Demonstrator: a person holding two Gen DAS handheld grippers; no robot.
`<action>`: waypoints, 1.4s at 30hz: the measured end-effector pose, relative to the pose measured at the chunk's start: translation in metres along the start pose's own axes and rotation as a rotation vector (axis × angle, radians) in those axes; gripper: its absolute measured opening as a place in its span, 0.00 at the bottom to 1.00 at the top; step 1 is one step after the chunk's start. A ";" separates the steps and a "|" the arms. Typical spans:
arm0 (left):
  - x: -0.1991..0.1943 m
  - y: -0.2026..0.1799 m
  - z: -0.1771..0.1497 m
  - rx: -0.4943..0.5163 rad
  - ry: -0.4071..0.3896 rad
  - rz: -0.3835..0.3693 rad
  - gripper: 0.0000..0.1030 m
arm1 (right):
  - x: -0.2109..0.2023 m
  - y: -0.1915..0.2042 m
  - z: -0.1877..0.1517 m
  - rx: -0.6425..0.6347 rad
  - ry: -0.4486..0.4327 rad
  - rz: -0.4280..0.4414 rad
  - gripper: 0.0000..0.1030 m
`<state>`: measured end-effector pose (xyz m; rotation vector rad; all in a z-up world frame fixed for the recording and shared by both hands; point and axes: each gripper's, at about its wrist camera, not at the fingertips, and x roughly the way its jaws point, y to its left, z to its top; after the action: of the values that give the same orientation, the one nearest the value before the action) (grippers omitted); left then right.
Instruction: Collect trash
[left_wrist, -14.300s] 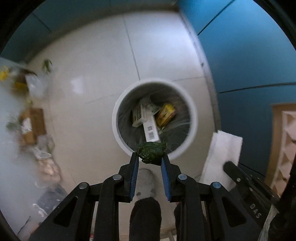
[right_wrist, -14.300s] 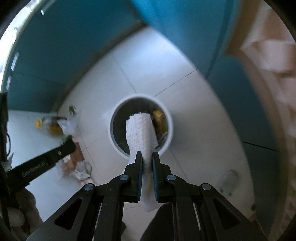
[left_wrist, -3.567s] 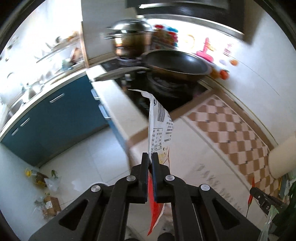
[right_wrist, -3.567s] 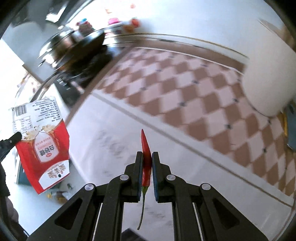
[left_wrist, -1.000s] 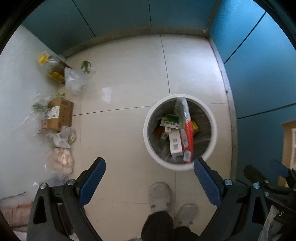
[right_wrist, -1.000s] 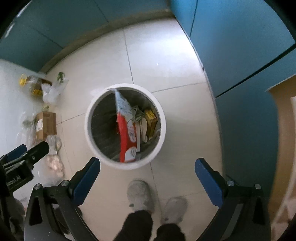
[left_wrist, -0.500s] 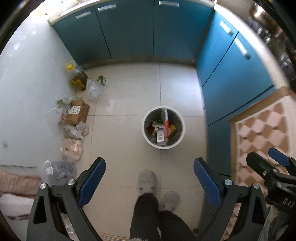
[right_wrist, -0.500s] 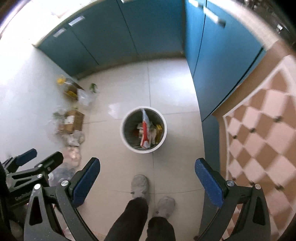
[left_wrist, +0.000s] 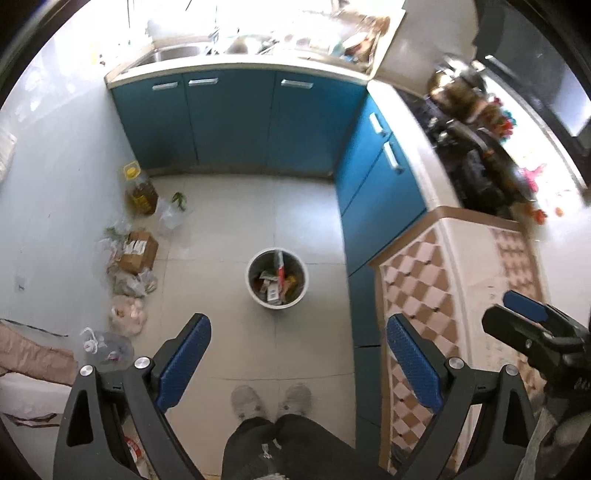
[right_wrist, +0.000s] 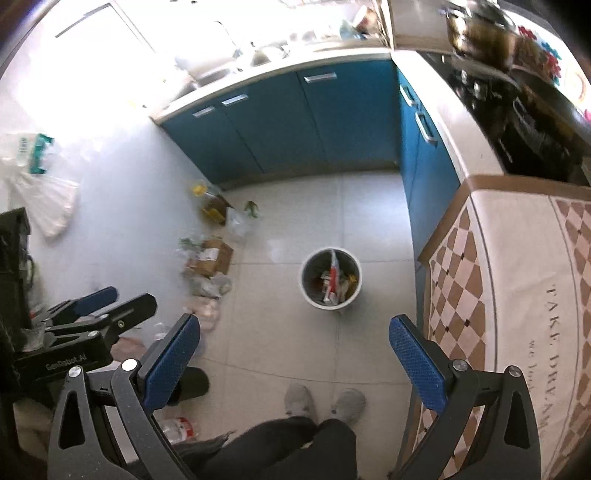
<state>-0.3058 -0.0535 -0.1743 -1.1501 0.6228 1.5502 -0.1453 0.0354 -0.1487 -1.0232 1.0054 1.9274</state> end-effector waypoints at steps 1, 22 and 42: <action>-0.012 0.000 -0.001 0.004 -0.011 -0.011 0.94 | -0.016 0.005 0.000 0.000 -0.009 0.013 1.00; -0.107 0.011 -0.018 -0.030 -0.132 -0.140 0.95 | -0.104 0.059 -0.015 -0.030 -0.042 0.149 1.00; -0.112 0.024 -0.034 -0.087 -0.125 -0.156 1.00 | -0.092 0.068 -0.023 -0.043 0.008 0.181 1.00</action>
<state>-0.3188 -0.1388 -0.0910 -1.1286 0.3765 1.5134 -0.1571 -0.0360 -0.0565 -0.9931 1.0978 2.1011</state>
